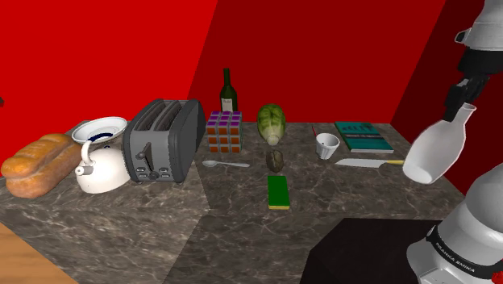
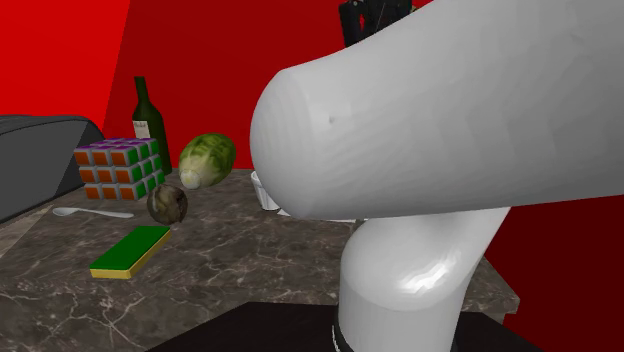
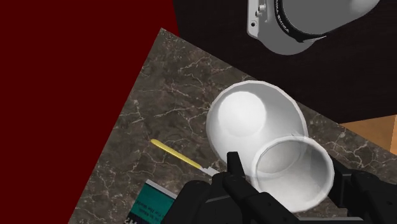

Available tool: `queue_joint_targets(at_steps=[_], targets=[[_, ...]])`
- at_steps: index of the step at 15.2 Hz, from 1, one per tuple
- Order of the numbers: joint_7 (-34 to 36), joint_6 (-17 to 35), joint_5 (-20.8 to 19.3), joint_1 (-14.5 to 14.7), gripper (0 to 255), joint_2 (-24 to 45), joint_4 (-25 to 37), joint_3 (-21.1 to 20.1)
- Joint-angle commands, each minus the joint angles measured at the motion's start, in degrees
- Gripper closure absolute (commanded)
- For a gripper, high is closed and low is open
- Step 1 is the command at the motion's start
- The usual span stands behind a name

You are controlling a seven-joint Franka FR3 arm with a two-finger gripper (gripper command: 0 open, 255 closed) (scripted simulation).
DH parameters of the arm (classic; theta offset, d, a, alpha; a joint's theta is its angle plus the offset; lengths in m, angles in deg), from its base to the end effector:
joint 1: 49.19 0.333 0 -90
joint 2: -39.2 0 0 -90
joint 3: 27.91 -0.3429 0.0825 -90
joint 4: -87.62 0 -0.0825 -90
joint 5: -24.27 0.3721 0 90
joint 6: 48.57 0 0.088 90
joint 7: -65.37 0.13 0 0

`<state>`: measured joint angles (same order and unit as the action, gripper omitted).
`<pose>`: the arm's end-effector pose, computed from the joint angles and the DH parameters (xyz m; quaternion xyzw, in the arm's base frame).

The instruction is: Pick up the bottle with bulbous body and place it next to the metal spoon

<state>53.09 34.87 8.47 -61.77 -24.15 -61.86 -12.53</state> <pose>0.1416 -0.1408 0.5218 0.9968 -0.0716 -0.0354 0.0084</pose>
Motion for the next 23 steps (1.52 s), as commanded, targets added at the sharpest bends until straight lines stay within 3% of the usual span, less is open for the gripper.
queue_joint_targets(at_steps=[1, 23], targets=[[-0.12, -1.2, 0.33, 0.17, 255, 0.52, 1.73, -0.33], [-1.5, -14.09, 3.05, 1.64, 255, 8.75, 22.86, -3.06]])
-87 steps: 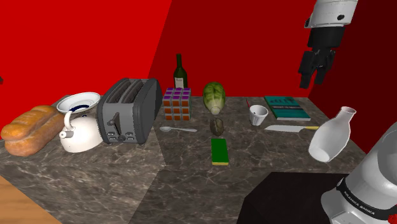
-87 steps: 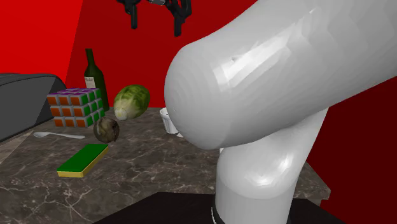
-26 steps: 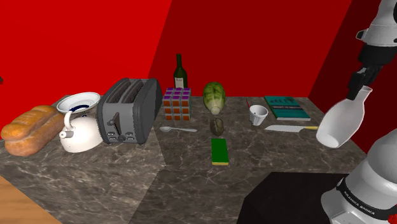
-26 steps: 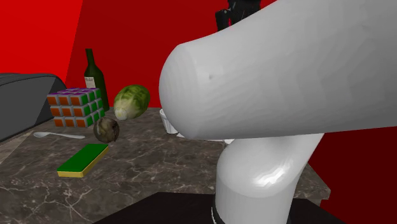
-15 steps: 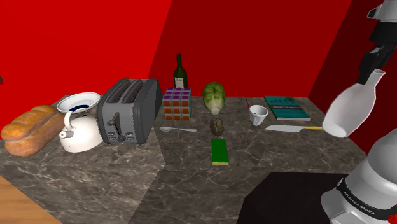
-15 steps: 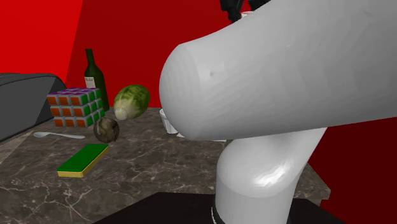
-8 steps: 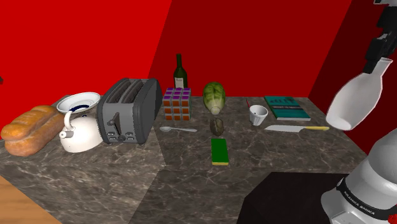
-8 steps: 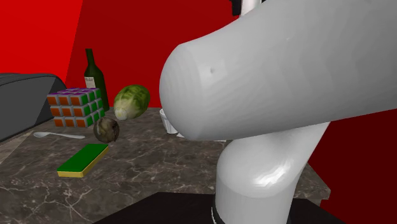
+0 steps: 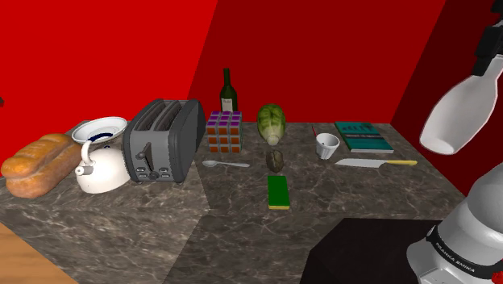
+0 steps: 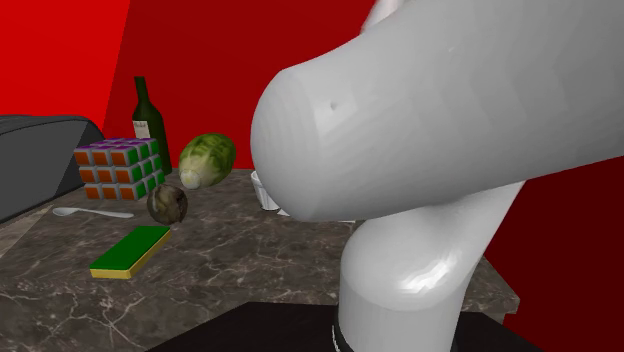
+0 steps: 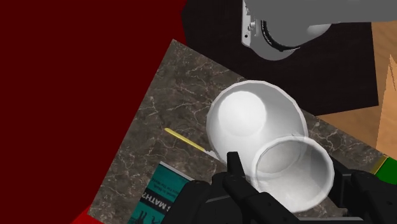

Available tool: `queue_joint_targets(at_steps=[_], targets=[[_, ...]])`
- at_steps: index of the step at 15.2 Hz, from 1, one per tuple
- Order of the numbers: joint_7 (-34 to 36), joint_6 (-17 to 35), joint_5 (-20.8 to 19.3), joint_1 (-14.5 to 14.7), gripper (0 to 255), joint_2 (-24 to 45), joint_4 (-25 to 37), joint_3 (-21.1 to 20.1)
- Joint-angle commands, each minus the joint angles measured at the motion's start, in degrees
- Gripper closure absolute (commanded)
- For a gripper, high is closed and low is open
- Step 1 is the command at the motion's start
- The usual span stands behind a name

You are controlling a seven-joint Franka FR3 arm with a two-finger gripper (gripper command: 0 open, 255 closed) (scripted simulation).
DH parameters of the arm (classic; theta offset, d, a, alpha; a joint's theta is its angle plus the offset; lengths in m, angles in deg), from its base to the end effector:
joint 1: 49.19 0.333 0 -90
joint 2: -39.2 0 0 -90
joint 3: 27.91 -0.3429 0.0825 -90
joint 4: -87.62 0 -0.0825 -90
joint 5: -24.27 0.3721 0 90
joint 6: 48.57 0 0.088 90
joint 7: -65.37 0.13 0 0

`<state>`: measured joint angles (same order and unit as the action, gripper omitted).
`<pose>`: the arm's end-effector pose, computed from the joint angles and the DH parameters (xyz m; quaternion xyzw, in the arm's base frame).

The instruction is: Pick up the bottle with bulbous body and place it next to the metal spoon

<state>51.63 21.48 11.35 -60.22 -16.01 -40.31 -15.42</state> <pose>0.1432 -0.1424 0.6423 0.9968 -0.0717 -0.0355 0.0084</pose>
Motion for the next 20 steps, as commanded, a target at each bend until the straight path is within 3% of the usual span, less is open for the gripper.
queue_joint_targets(at_steps=[1, 17, 20], targets=[[-0.11, -1.3, 0.26, 0.14, 255, 1.06, 2.36, -0.25], [-1.66, -11.18, 1.23, 0.9, 255, 9.52, 20.71, -1.14], [1.06, -9.8, 3.29, 0.95, 255, 9.82, 19.22, -3.26]])
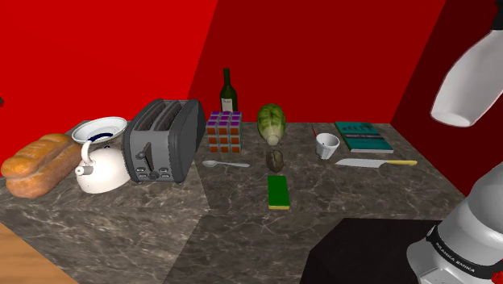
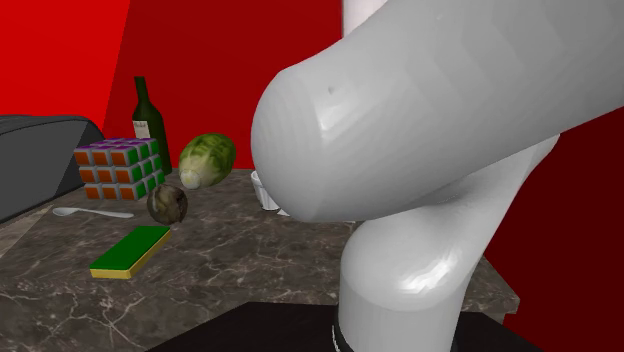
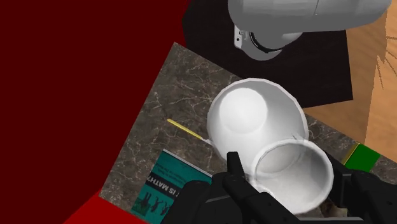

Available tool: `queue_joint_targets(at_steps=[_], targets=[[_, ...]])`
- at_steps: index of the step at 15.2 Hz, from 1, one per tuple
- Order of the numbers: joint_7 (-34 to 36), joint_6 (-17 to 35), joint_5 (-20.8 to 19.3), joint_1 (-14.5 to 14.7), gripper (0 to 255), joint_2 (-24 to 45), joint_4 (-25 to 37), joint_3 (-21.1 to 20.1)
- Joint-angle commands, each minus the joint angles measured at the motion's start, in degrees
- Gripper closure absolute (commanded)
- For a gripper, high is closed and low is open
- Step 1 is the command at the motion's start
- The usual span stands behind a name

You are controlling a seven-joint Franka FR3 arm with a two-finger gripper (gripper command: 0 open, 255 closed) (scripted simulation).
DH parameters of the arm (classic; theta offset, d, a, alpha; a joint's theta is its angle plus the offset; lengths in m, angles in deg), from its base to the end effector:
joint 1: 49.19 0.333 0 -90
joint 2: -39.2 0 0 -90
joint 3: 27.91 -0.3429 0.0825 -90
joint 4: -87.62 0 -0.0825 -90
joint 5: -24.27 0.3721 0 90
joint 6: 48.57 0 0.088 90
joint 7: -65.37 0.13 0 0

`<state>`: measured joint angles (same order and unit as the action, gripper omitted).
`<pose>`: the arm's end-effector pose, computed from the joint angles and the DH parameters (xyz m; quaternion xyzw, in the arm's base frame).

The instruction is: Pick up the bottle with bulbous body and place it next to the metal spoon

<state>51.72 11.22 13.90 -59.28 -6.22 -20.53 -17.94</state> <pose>0.1583 -0.1309 0.7362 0.9968 -0.0715 -0.0355 0.0086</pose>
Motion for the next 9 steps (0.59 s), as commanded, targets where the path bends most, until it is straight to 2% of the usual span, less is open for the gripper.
queue_joint_targets(at_steps=[1, 9], targets=[[2.32, 1.31, 1.74, 0.06, 255, 0.14, -1.47, -1.79], [12.39, 8.61, 9.06, 0.96, 255, 3.12, -6.5, -10.09]])
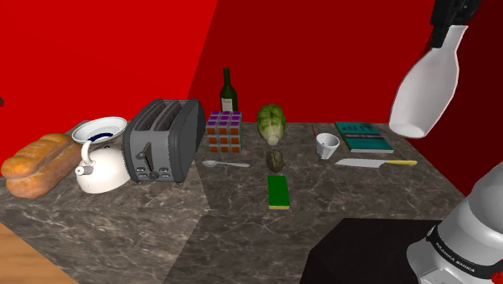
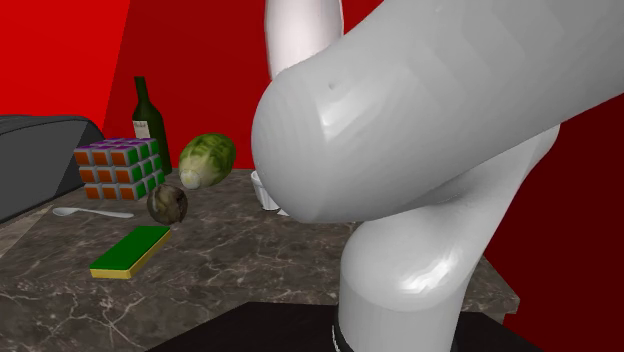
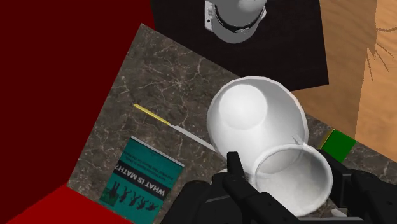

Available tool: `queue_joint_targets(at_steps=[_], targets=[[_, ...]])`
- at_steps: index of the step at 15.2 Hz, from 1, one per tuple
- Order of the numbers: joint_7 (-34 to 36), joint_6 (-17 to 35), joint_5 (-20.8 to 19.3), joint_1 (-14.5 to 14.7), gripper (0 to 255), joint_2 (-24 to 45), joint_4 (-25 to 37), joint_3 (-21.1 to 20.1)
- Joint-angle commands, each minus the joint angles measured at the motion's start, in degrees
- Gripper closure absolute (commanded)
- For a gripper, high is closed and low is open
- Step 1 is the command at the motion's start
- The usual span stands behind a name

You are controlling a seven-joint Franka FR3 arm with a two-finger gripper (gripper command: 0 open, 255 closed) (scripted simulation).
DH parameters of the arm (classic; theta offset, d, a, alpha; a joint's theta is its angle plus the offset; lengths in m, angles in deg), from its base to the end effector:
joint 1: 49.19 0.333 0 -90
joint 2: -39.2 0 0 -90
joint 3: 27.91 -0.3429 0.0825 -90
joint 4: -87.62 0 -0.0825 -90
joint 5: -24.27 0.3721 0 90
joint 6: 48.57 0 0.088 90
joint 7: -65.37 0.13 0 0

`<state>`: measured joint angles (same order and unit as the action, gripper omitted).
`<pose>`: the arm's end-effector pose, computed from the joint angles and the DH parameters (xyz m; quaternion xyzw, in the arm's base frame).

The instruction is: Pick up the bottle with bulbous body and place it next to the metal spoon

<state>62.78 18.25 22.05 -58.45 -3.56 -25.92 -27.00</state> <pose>0.2256 -0.0496 0.7054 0.9968 -0.0708 -0.0358 0.0088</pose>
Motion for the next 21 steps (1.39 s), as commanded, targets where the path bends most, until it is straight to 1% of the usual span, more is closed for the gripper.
queue_joint_targets(at_steps=[1, 7, 12, 17, 21], targets=[[2.51, 2.54, 1.72, 0.28, 255, 1.09, -1.46, -2.07], [9.34, 8.4, 5.87, 1.26, 255, 6.14, -2.14, -8.22], [14.86, 13.23, 8.19, 2.05, 255, 11.92, -0.87, -13.28], [20.44, 17.72, 9.13, 2.76, 255, 19.09, 2.14, -18.27], [25.12, 20.87, 8.65, 3.36, 255, 25.83, 5.85, -22.16]])
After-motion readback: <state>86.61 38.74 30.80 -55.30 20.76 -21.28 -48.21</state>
